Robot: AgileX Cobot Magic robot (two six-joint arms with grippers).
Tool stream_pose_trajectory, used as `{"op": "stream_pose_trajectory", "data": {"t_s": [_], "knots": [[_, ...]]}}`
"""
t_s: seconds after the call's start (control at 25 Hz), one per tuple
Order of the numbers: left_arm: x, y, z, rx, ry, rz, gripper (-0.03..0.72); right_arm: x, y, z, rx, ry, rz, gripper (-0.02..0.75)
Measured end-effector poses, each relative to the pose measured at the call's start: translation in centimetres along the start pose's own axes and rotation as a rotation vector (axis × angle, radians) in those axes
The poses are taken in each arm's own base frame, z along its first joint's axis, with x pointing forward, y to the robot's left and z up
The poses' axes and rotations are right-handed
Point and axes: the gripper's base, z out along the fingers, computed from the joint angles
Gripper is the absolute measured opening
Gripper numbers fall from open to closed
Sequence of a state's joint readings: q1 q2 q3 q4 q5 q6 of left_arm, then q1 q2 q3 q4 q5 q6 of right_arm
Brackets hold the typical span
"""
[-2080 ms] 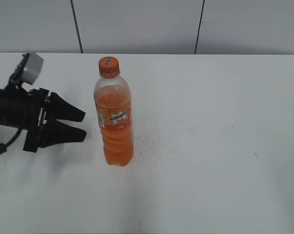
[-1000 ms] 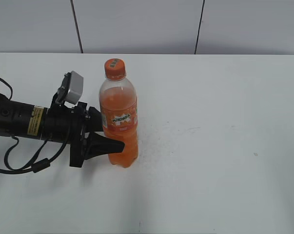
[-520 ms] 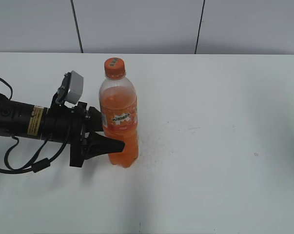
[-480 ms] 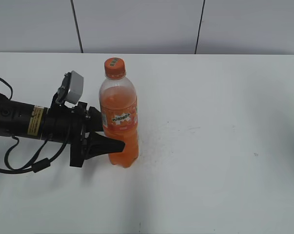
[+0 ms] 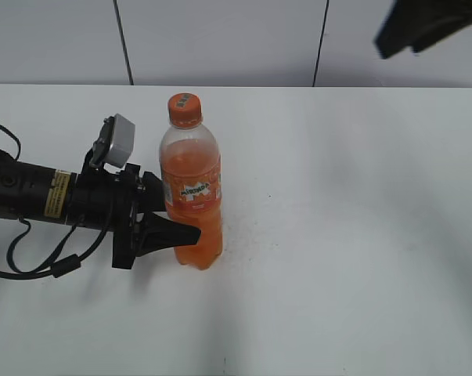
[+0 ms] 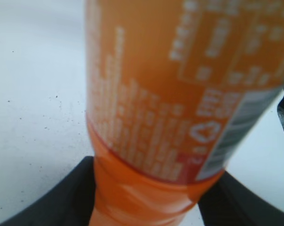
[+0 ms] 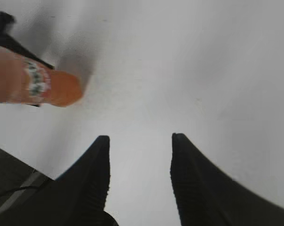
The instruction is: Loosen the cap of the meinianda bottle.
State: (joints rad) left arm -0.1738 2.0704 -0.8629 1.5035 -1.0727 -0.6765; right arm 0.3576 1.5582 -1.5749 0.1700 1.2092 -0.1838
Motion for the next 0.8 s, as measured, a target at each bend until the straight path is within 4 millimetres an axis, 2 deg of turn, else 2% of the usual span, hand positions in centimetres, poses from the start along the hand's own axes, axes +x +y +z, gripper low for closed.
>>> {"op": "stream_pose_trajectory", "data": {"t_s": [0.2,0.44,0.6,0.8], "knots": [[0.0,0.0,0.0,0.006,0.003,0.005,0.396,-3.1,7.8,3.4,-0.095,0.027,-0.156,0.322],[0.0,-0.1,0.0,0.007,0.004,0.005,0.396,-4.3,14.0,6.0,-0.150,0.042,-0.279,0.322],[0.0,-0.1,0.0,0.007,0.005,0.006,0.396,-5.1,15.8,7.2,-0.167,0.039,-0.293,0.322],[0.0,-0.1,0.0,0.007,0.008,0.006,0.396,-5.3,15.7,7.6,-0.139,0.041,-0.300,0.322]]}}
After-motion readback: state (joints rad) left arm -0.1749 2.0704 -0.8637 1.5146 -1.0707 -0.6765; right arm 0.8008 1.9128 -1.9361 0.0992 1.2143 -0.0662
